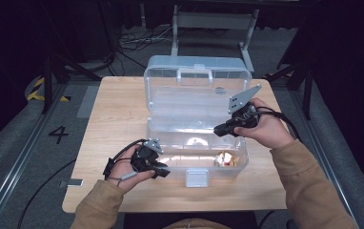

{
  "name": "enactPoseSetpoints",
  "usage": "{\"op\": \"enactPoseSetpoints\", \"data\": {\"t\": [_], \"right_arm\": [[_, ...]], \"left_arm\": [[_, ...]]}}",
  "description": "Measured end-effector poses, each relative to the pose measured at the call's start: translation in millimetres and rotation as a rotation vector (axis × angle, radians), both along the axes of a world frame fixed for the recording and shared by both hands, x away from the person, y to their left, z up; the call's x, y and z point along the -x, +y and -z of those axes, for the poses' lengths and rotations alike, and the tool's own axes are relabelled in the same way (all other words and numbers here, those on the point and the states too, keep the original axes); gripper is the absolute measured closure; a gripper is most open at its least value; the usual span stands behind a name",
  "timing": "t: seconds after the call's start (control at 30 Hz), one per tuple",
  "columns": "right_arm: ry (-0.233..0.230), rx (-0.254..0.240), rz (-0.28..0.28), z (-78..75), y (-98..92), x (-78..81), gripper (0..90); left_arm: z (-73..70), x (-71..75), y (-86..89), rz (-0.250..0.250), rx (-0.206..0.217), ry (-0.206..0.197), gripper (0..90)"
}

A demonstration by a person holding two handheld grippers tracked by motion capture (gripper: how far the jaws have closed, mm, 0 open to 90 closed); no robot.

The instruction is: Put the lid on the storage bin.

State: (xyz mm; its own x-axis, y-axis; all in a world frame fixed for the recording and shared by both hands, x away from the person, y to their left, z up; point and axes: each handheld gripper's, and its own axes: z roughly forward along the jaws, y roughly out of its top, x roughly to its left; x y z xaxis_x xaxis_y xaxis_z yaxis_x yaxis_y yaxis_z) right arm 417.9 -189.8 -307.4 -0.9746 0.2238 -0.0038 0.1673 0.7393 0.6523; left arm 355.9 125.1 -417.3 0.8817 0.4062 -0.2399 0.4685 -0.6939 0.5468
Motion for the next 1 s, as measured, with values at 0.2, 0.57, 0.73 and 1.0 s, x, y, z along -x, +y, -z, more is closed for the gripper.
{"op": "enactPoseSetpoints", "data": {"t": [0.2, 0.57, 0.73, 1.0], "right_arm": [[0.002, -0.001, -0.002, 2.0, -0.4, 3.7, 85.3], [0.008, 0.006, -0.015, 5.6, 0.9, 9.2, 85.4], [0.004, 0.006, -0.019, 7.4, 0.7, 11.7, 85.6], [-0.005, 0.006, -0.025, 9.6, 0.9, 15.3, 85.7]], "left_arm": [[0.0, 0.0, 0.0, 0.0, 0.0, 0.0, 73.2], [0.1, -0.2, 0.1, 0.002, 0.003, -0.002, 73.1], [0.1, -0.2, 0.2, 0.001, 0.002, -0.001, 73.1], [0.1, -0.1, 0.2, -0.001, 0.003, -0.001, 73.1]]}}
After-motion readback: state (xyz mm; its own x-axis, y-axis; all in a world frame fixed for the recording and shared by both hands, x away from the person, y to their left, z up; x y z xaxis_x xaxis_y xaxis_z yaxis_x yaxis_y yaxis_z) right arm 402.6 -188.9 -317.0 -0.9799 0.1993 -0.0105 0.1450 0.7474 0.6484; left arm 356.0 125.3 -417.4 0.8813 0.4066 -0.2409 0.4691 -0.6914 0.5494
